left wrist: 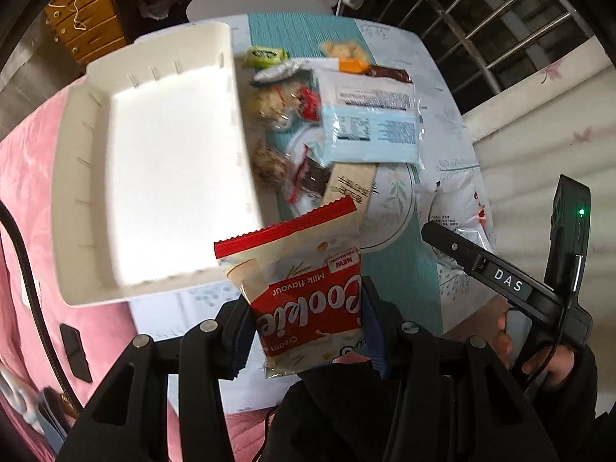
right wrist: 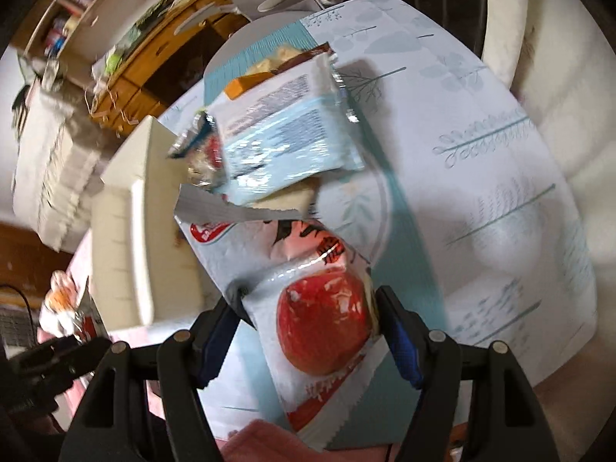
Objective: Organize snacks
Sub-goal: 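Drop the Cookies packet into the tray with the left tool while the right drops its packet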
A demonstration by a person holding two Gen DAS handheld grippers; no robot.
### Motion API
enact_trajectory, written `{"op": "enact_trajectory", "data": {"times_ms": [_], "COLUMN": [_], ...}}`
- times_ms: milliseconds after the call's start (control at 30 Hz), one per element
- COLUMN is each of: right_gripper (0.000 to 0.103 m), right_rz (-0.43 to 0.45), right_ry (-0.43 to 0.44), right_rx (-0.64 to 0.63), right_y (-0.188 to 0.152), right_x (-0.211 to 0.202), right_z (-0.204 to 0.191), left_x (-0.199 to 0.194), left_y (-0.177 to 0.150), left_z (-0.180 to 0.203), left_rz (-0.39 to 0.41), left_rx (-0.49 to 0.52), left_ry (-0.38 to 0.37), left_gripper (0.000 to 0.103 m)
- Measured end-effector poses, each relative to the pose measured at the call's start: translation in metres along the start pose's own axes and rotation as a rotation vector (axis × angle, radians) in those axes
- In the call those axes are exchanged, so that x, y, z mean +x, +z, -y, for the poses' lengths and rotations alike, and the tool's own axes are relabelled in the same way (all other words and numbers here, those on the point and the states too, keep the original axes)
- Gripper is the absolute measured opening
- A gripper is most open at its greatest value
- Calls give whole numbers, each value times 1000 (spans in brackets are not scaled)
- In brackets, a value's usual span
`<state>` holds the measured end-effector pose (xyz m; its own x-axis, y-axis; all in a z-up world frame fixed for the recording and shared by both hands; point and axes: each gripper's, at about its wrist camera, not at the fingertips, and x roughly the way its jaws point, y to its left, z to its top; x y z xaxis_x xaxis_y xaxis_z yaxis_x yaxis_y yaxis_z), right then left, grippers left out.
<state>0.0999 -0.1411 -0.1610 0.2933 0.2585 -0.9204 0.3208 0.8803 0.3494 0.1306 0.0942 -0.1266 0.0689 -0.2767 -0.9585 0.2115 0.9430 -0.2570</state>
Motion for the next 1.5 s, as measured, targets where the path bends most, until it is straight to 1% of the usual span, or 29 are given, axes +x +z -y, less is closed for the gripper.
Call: {"op": "enact_trajectory", "data": {"times_ms": [100,233,333,533,633,767,833,867,900,967,1167,1333,1500], "right_gripper": [70,70,71,71,71,72,76,81,87,89,89,89,89], "right_rz": [22,49,59,88,124,155,151,144,140,131,121,135,143], "right_ry": [50,78,104,163,205,262,283,292,295,307,293,258,201], "right_rx": [33,40,39,-13,-53,-74,-84,-91,-95,-110,-101,-54,1], "right_y": [-10,-20,-27,-30,-28,-23,-20,-20,-20,-21,-26,-33,-40], "right_x": [-1,2,8,12,11,13,16,18,20,23,24,23,24], "right_z": [-25,-58,-84,-130,-151,-167,-172,-176,-177,-181,-173,-153,-131], "left_x": [-10,-21,-28,-34,-36,-36,-36,-36,-36,-36,-33,-32,-29], "left_y": [2,5,8,22,25,25,23,22,21,20,17,18,27], "left_z": [-23,-52,-74,-119,-134,-146,-148,-148,-148,-147,-138,-120,-97], "left_rz": [37,69,91,99,109,118,116,114,114,114,115,127,121], "left_rx": [16,38,49,-1,-18,-38,-41,-39,-37,-32,-6,55,136], "left_ry": [-18,-26,-17,26,43,49,49,49,50,52,52,53,40], "left_gripper": [47,47,47,46,46,46,46,46,46,46,46,46,46]}}
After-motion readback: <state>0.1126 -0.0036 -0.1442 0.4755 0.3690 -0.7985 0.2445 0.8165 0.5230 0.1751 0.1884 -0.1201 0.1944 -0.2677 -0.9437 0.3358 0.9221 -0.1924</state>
